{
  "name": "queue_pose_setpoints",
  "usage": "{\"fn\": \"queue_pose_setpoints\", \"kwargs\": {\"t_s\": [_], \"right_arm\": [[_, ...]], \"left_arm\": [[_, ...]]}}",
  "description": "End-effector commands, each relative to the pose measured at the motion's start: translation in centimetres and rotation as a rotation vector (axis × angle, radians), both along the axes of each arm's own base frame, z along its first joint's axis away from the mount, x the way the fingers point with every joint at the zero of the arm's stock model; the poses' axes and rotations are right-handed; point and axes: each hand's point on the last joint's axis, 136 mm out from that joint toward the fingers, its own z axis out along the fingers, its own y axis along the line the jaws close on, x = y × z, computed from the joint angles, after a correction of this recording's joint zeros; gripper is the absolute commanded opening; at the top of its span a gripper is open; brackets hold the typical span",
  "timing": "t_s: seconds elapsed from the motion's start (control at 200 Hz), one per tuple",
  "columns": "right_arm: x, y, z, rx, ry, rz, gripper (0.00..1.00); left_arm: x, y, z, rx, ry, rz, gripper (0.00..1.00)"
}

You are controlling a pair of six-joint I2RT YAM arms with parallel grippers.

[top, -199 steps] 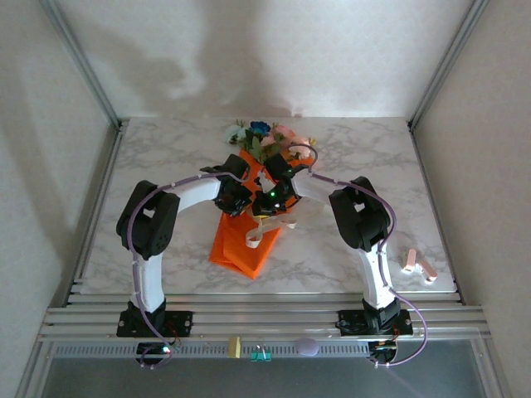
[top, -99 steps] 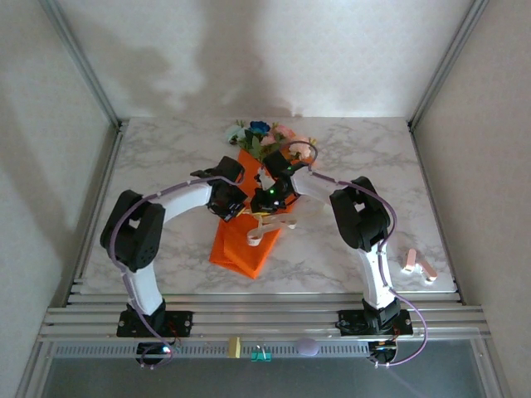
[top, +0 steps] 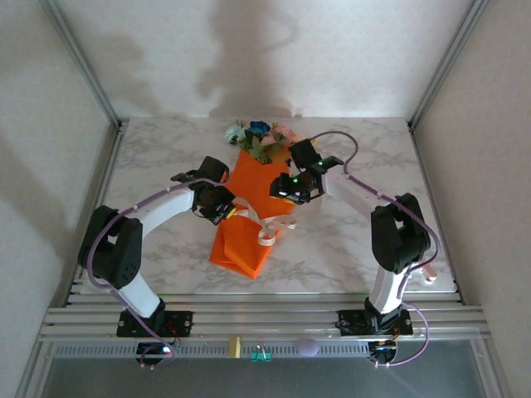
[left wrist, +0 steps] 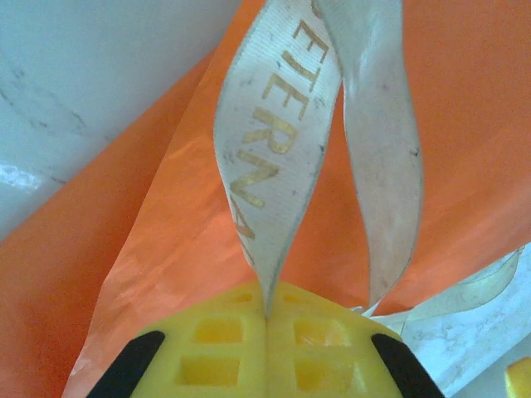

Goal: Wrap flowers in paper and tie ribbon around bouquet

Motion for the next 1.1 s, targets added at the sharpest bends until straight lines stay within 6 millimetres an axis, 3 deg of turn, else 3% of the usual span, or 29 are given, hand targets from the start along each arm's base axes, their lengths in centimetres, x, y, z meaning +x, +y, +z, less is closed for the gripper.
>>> {"fn": "queue_pose_setpoints", "kwargs": {"t_s": [0.0, 0.09, 0.205, 0.405, 0.475, 0.601, 0.811, 0.876, 0.971, 1.096], "right_arm": [[-1.1, -4.0, -2.5, -0.096, 0.113, -0.186, 0.52], [-2.0, -6.1, -4.6, -0.083, 0.223, -0.336, 0.53], [-2.6, -6.4, -6.4, -0.053, 0.290, -0.448, 0.53], [-0.1, -6.4, -7.0, 0.034, 0.297, -0.586, 0.53], [0.4, -6.3, -7.4, 0.052, 0.324, -0.609, 0.49], [-0.1, -6.5, -8.5, 0.028, 0.377, -0.641, 0.38], [-1.2, -7.5, -9.9, 0.002, 0.411, -0.713, 0.36], [-0.6, -7.1, -10.2, 0.025, 0.404, -0.720, 0.28], [0.3, -7.4, -10.0, 0.010, 0.387, -0.738, 0.00], [2.2, -9.5, -7.5, -0.040, 0.273, -0.760, 0.00]], "left_arm": [[-1.3, 0.8, 0.5, 0.000, 0.032, -0.003, 0.00], [-1.3, 1.0, 0.9, -0.008, 0.027, 0.004, 0.00], [-1.2, 1.2, 0.9, -0.010, 0.026, 0.010, 0.00], [-0.8, 0.9, 0.9, -0.020, 0.020, 0.012, 0.00], [-0.7, 0.9, 0.8, -0.022, 0.020, 0.012, 0.00], [-0.4, 0.8, 1.0, -0.025, 0.012, 0.013, 0.00], [-0.3, 0.6, 1.5, -0.032, 0.002, 0.013, 0.00], [-0.3, 0.6, 1.6, -0.035, 0.002, 0.012, 0.00], [-0.3, 0.7, 2.0, -0.037, -0.004, 0.013, 0.00], [0.0, 1.8, 3.5, -0.036, -0.026, 0.041, 0.00]]}}
